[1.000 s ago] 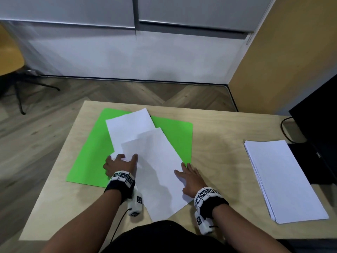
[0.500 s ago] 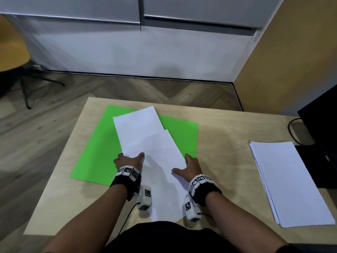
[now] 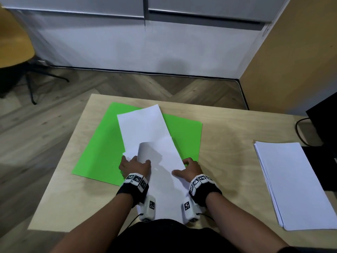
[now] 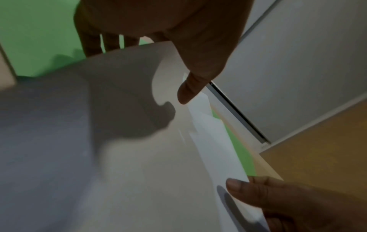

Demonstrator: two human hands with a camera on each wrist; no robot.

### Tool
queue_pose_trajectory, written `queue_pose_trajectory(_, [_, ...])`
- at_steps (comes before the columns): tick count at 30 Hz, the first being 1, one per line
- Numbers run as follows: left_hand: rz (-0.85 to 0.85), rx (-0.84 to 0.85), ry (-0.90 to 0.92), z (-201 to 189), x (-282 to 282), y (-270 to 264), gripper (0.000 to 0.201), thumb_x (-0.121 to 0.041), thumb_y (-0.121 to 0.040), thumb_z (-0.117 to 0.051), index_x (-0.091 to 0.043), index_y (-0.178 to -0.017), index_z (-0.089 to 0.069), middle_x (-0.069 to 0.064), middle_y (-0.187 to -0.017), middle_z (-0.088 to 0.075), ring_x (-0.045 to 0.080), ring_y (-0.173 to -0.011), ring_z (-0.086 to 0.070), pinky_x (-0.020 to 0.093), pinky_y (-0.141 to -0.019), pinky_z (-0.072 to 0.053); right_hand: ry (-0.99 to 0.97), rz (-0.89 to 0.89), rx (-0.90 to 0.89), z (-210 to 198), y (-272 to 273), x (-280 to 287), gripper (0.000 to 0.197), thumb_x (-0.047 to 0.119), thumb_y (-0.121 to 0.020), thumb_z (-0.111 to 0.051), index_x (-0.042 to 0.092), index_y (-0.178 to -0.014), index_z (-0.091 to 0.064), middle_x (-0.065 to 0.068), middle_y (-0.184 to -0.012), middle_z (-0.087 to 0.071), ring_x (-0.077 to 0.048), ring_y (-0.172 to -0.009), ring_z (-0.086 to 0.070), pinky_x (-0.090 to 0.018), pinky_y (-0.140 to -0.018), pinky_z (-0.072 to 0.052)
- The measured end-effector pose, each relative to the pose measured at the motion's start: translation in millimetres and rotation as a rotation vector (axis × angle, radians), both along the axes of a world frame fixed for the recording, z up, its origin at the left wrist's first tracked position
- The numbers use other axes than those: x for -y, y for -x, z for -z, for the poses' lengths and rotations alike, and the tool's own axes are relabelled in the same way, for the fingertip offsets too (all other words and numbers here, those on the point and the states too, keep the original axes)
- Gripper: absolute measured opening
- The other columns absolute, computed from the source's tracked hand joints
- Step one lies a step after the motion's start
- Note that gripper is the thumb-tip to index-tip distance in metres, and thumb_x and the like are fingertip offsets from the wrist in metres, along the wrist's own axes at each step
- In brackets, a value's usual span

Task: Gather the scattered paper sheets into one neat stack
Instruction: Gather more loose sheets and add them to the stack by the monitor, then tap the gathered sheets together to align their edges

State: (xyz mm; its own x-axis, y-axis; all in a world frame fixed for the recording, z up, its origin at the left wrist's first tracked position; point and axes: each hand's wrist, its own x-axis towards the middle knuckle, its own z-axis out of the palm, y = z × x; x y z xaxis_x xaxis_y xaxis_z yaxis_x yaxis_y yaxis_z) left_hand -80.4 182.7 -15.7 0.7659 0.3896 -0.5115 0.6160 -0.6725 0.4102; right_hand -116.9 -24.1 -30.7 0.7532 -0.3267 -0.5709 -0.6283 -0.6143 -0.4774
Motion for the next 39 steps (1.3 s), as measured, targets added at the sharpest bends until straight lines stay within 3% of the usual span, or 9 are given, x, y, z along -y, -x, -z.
queue_pose_trajectory(4, [-0.042,0.019,0.037,-3,4,-2,0.077,-0.049,-0.067,-0.066,-0.009,-0.131,-0.051,0.019,-0.151,-0.027,0.041,-0.130,-0.036,0.041,-0.105,-0.033,-0.071,0.031,0.029,4,-5,-3,0.082,0.059,-0.040,-0.079,0.015,-0.108,-0.066,-0.005,-0.113,-0.065,-0.022,-0.100,-0.065,-0.031,-0.083,-0.053])
queue_pose_trajectory(8, [-0.284,0.148,0.181,-2,1,-6,0.083,-0.027,-0.068,-0.080,-0.004,-0.137,-0.040,0.022,-0.138,-0.041,0.040,-0.122,-0.049,0.044,-0.100,-0.043,-0.186,0.052,0.075,-6,-4,-9,0.045,0.022,-0.069,-0.081,0.008,-0.108,-0.063,-0.004,-0.109,-0.068,-0.021,-0.100,-0.064,-0.029,-0.085,-0.049])
queue_pose_trajectory(11, [-0.387,0.159,0.281,-3,-4,-11,0.090,-0.040,-0.076,-0.078,-0.004,-0.145,-0.033,0.024,-0.142,-0.044,0.038,-0.128,-0.048,0.043,-0.103,-0.040,-0.274,0.062,0.105,-15,4,-6,0.033,0.006,-0.073,-0.074,0.013,-0.104,-0.063,-0.001,-0.099,-0.070,-0.021,-0.094,-0.066,-0.027,-0.080,-0.050])
queue_pose_trajectory(16, [-0.361,0.023,0.360,5,-26,-33,0.095,-0.075,-0.073,-0.059,-0.003,-0.135,-0.048,0.022,-0.136,-0.053,0.039,-0.121,-0.054,0.046,-0.103,-0.043,-0.310,0.252,0.151,-19,28,18,0.034,0.018,-0.057,-0.067,0.014,-0.091,-0.068,0.003,-0.092,-0.072,-0.020,-0.090,-0.066,-0.031,-0.079,-0.053])
queue_pose_trajectory(22, [-0.186,-0.019,0.049,3,-3,-40,0.116,-0.077,-0.068,-0.066,0.001,-0.144,-0.027,0.023,-0.148,-0.032,0.039,-0.137,-0.035,0.051,-0.108,-0.036,-0.322,0.500,0.200,-45,76,40,0.021,-0.008,-0.077,-0.065,0.008,-0.087,-0.059,0.001,-0.080,-0.059,-0.016,-0.083,-0.055,-0.023,-0.055,-0.039])
queue_pose_trajectory(26, [-0.011,-0.037,-0.013,16,7,-39,0.093,-0.068,-0.075,-0.065,-0.001,-0.134,-0.039,0.023,-0.134,-0.040,0.042,-0.126,-0.042,0.051,-0.104,-0.040,-0.400,0.544,0.237,-55,97,48,0.031,-0.018,-0.077,-0.060,0.006,-0.097,-0.059,-0.001,-0.091,-0.060,-0.022,-0.093,-0.058,-0.019,-0.065,-0.042])
queue_pose_trajectory(31, [-0.066,0.373,0.160,11,7,-30,0.014,-0.011,-0.083,-0.058,-0.004,-0.093,-0.051,0.027,-0.089,-0.058,0.045,-0.083,-0.059,0.040,-0.068,-0.046,-0.461,0.779,0.270,-50,97,70,0.031,0.001,-0.053,-0.070,0.007,-0.074,-0.049,-0.003,-0.071,-0.043,-0.018,-0.067,-0.036,-0.025,-0.057,-0.032])
queue_pose_trajectory(36, [0.197,0.187,0.352,8,3,-2,0.046,-0.008,-0.088,-0.055,-0.011,-0.133,-0.045,0.024,-0.112,-0.064,0.040,-0.098,-0.062,0.036,-0.083,-0.046,-0.548,0.900,0.293,11,74,94,0.040,0.009,-0.031,-0.069,0.010,-0.066,-0.049,-0.006,-0.070,-0.043,-0.021,-0.070,-0.039,-0.038,-0.063,-0.031])
queue_pose_trajectory(39, [0.299,-0.011,0.438,23,-1,13,0.041,-0.020,-0.079,-0.053,-0.034,-0.118,-0.054,0.017,-0.108,-0.070,0.033,-0.089,-0.067,0.039,-0.082,-0.056,-0.498,0.863,0.230,13,60,83,0.029,0.003,-0.052,-0.073,0.006,-0.073,-0.053,-0.005,-0.079,-0.051,-0.020,-0.073,-0.044,-0.036,-0.067,-0.032])
